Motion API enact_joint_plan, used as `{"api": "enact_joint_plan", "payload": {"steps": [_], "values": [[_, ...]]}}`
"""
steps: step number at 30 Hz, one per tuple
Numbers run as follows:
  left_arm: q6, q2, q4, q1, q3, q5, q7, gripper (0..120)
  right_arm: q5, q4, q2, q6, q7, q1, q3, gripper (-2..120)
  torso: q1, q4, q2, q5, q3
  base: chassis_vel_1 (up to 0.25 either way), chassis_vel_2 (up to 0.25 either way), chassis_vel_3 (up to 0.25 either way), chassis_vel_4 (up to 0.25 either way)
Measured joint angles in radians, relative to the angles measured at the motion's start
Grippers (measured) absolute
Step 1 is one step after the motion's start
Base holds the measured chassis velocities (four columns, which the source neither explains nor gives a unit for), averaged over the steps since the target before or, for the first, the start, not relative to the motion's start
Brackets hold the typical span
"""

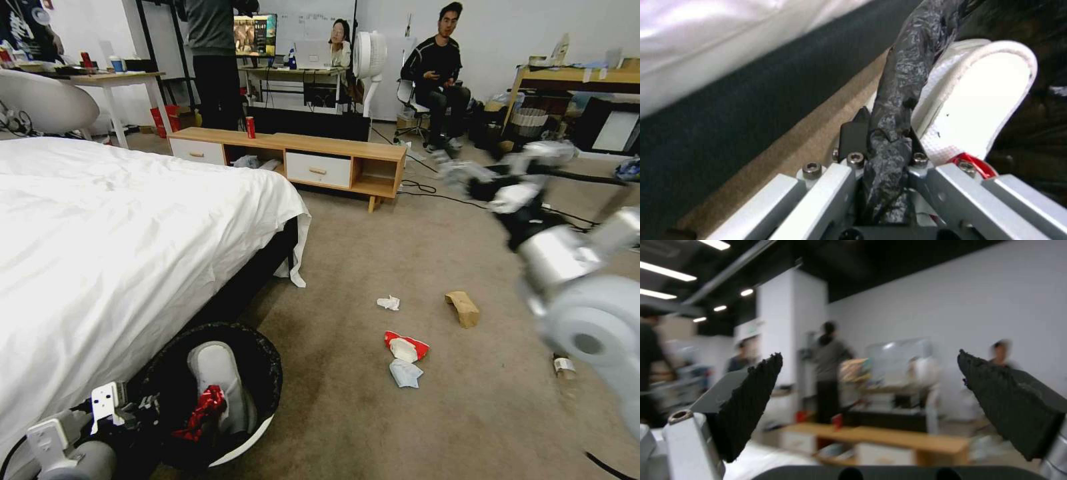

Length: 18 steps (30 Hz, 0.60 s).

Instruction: Pick up the trash bin and place the garbage on the floor into it.

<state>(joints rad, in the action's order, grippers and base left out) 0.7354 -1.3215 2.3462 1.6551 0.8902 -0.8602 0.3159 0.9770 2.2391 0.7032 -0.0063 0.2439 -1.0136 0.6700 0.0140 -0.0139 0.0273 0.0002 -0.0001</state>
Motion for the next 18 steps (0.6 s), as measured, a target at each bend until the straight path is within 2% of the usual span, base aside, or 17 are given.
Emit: {"api": "enact_joint_plan", "payload": {"steps": [3, 4, 6, 7, 9, 15, 18], "values": [[0.000, -0.007, 0.004, 0.003, -0.002, 0.013, -0.004, 2, -0.085, 0.026, 0.075, 0.033, -0.023, -0.172, 0.181, 100, 0.000, 0.0001, 0.000, -0.0003, 0.000, 0.000, 0.000, 0.000, 0.000], [0.000, -0.007, 0.004, 0.003, -0.002, 0.013, -0.004, 2, -0.085, 0.026, 0.075, 0.033, -0.023, -0.172, 0.181, 100, 0.000, 0.0001, 0.000, -0.0003, 0.000, 0.000, 0.000, 0.000, 0.000], [0.000, -0.011, 0.004, 0.003, -0.006, 0.027, -0.008, 2, -0.159, 0.048, 0.136, 0.061, -0.049, -0.302, 0.272, 100, 0.000, -0.0001, 0.000, 0.0002, 0.000, 0.000, 0.000, 0.000, 0.000], [0.000, -0.011, 0.004, 0.003, -0.006, 0.027, -0.008, 2, -0.159, 0.048, 0.136, 0.061, -0.049, -0.302, 0.272, 100, 0.000, -0.0001, 0.000, 0.0002, 0.000, 0.000, 0.000, 0.000, 0.000], [0.000, -0.013, 0.004, 0.006, -0.016, 0.035, -0.012, 2, -0.248, 0.066, 0.208, 0.119, -0.079, -0.428, 0.346, 100, 0.000, -0.0001, 0.000, -0.0004, 0.000, 0.000, 0.000, 0.000, 0.000], [0.000, -0.015, 0.003, 0.007, -0.024, 0.041, -0.015, 2, -0.368, 0.069, 0.298, 0.185, -0.090, -0.534, 0.372, 100, 0.000, 0.0001, 0.000, -0.0003, 0.000, 0.000, 0.000, 0.000, 0.000], [0.000, -0.021, -0.004, 0.001, -0.034, 0.047, -0.021, 2, -0.458, 0.038, 0.407, 0.257, -0.091, -0.612, 0.368, 100, 0.000, -0.0001, 0.000, -0.0002, 0.000, 0.000, 0.000, 0.000, 0.000]]}}
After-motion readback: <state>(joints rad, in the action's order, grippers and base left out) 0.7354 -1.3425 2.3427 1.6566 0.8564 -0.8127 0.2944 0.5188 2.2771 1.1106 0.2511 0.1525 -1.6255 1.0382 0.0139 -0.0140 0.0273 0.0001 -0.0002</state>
